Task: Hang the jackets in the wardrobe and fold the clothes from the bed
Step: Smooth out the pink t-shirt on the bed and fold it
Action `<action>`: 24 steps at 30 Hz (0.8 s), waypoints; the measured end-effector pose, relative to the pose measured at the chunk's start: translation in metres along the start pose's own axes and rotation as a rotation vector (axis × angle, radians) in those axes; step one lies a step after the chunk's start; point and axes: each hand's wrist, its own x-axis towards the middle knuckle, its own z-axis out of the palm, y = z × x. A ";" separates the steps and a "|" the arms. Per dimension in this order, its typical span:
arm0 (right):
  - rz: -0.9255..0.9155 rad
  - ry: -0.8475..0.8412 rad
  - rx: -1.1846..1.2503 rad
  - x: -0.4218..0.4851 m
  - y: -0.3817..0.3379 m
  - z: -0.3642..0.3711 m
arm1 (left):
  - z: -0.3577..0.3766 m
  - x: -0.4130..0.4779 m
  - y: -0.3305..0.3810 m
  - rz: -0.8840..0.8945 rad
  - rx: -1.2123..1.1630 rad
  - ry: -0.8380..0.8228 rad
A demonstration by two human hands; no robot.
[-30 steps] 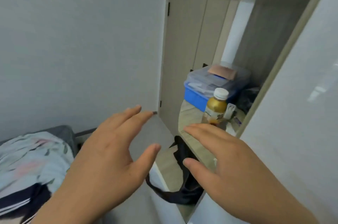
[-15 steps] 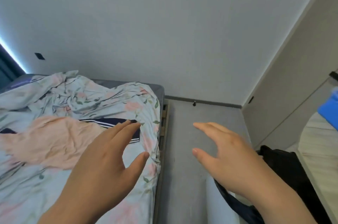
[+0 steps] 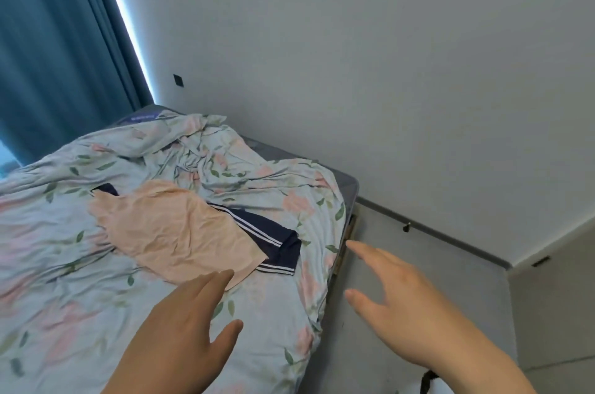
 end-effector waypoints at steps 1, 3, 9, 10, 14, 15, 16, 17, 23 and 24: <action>-0.015 -0.015 0.004 0.011 -0.001 0.002 | 0.002 0.005 -0.005 -0.017 0.000 0.006; -0.050 -0.040 0.014 0.032 -0.002 0.007 | 0.003 0.012 -0.015 -0.064 -0.011 0.025; -0.137 -0.149 0.056 0.097 0.001 0.016 | 0.005 0.027 -0.033 -0.229 -0.019 0.051; -0.146 -0.170 0.060 0.109 0.003 0.018 | 0.005 0.030 -0.034 -0.262 -0.023 0.050; -0.196 -0.303 0.055 0.157 0.021 0.027 | 0.017 0.051 -0.034 -0.407 -0.027 0.043; -0.212 -0.339 0.060 0.171 0.028 0.028 | 0.021 0.057 -0.031 -0.444 -0.029 0.033; -0.230 -0.377 0.058 0.185 0.036 0.029 | 0.026 0.064 -0.029 -0.482 -0.033 0.022; -0.243 -0.424 0.045 0.201 0.043 0.031 | 0.032 0.071 -0.026 -0.517 -0.044 0.015; -0.320 -0.678 0.026 0.295 0.082 0.055 | 0.080 0.118 -0.018 -0.793 -0.143 -0.084; -0.324 -0.715 0.030 0.311 0.087 0.059 | 0.089 0.126 -0.018 -0.845 -0.173 -0.100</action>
